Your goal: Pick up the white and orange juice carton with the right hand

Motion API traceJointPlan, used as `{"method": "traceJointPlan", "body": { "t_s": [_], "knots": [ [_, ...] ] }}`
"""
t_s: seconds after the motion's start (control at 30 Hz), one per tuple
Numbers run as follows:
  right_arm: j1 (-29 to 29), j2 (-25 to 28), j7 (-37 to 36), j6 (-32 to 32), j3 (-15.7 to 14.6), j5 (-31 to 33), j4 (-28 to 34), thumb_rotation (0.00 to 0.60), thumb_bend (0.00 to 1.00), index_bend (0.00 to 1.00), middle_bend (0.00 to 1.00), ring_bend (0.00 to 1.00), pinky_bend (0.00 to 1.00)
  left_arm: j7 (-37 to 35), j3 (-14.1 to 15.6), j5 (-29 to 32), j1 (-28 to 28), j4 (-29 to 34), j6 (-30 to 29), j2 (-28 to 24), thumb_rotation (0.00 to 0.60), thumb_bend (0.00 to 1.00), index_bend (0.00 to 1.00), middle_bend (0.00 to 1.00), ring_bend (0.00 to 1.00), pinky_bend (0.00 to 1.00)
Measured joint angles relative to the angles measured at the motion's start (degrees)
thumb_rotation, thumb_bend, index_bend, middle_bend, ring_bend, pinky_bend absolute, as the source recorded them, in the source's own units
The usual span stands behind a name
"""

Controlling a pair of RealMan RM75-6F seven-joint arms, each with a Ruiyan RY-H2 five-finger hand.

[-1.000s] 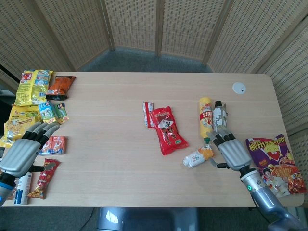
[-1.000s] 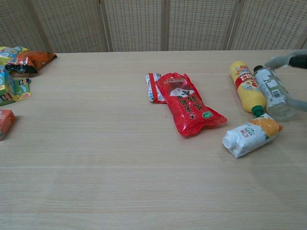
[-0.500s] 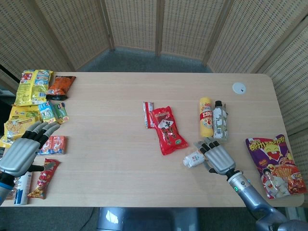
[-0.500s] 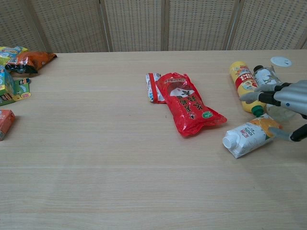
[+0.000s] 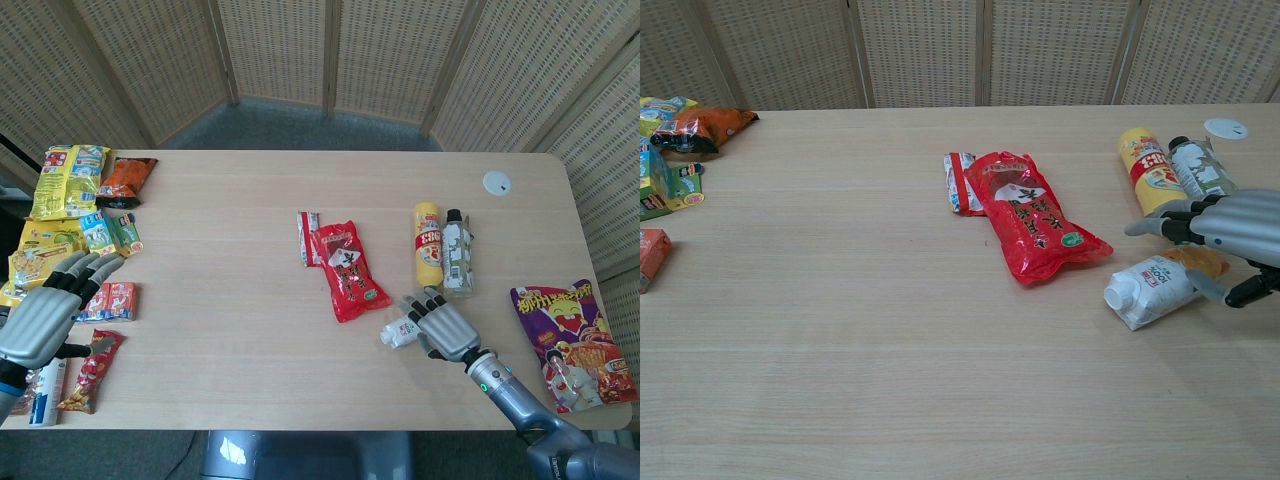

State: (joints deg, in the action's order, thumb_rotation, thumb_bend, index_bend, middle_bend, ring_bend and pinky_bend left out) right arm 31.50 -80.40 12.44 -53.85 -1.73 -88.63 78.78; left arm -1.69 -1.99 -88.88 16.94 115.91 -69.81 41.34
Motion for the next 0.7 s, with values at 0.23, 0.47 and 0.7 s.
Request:
{"method": "traceJointPlan", "body": {
  "t_s": [0.23, 0.47, 0.7],
  "knots": [
    [0.18, 0.21, 1.51, 0.65, -0.47, 0.58, -0.28, 0.531, 0.67, 0.0, 0.0, 0.0, 0.0, -0.5, -0.17, -0.02, 0.22, 0.21, 0.02, -0.13, 0.6, 0.22, 0.0, 0.0, 0.0, 0.0],
    [-0.2, 0.48, 4.81, 1.25, -0.49, 2.74, 0.19, 0.532, 0.38, 0.0, 0.0, 0.0, 0.0, -0.59, -0.31, -0.34, 0.55, 0.36, 0.13, -0.05, 0.6, 0.22, 0.0, 0.0, 0.0, 0.0],
    [-0.17, -0.38, 5.27, 0.75, -0.62, 2.33, -1.04, 0.597, 0.33, 0.0, 0.0, 0.0, 0.0, -1.21, -0.29, -0.81, 0.28, 0.75, -0.64, -0.36, 0.6, 0.22, 0.0, 0.0, 0.0, 0.0]
  ]
}}
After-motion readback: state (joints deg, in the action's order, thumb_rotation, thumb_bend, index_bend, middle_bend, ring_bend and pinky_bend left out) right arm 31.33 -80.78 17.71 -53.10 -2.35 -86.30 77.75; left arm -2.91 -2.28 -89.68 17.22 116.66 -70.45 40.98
